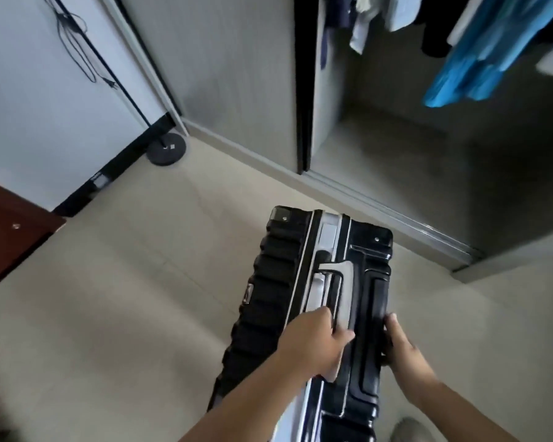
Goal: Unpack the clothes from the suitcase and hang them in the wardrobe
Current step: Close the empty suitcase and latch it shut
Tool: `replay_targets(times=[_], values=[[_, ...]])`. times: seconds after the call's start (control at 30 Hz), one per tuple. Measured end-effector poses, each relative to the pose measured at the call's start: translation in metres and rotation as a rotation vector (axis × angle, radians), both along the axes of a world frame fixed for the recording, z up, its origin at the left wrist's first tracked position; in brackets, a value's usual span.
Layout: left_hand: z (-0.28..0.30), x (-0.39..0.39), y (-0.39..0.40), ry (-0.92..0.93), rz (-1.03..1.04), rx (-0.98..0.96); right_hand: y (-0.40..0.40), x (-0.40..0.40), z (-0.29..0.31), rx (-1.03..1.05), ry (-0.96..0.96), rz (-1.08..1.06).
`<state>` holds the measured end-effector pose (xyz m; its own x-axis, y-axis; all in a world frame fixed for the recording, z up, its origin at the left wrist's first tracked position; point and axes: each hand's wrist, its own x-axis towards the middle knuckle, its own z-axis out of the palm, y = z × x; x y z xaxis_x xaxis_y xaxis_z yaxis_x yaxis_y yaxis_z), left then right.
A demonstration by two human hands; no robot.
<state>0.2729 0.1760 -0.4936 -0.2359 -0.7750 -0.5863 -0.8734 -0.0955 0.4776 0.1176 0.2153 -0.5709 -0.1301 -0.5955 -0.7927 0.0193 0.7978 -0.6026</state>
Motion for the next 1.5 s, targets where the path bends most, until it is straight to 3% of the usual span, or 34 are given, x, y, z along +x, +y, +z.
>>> replay_targets(times=[0.1, 0.2, 0.37, 0.47, 0.57, 1.0, 1.23, 1.5], values=[[-0.019, -0.012, 0.003, -0.126, -0.123, -0.397, 0.013, -0.020, 0.007, -0.028, -0.031, -0.096], [-0.040, -0.014, 0.004, -0.075, -0.153, -0.697, 0.027, -0.054, 0.010, 0.002, -0.046, -0.191], [-0.074, -0.063, 0.019, -0.113, -0.397, -0.630, 0.041, -0.107, 0.011, -0.118, -0.028, -0.239], [-0.087, -0.109, 0.038, -0.058, -0.382, -0.686, 0.055, -0.137, 0.013, -0.143, 0.042, -0.305], [-0.084, -0.164, 0.054, 0.024, -0.374, -0.691, 0.073, -0.174, 0.013, -0.156, 0.087, -0.378], [-0.080, -0.390, 0.100, 0.166, -0.806, -0.598, 0.144, -0.355, 0.021, -0.117, 0.415, -0.557], [-0.079, -0.508, 0.107, 0.168, -0.886, -0.518, 0.154, -0.447, 0.021, 0.022, 0.732, -0.439], [-0.082, -0.579, 0.083, 0.218, -0.809, -0.622, 0.121, -0.518, 0.018, 0.012, 0.839, -0.330]])
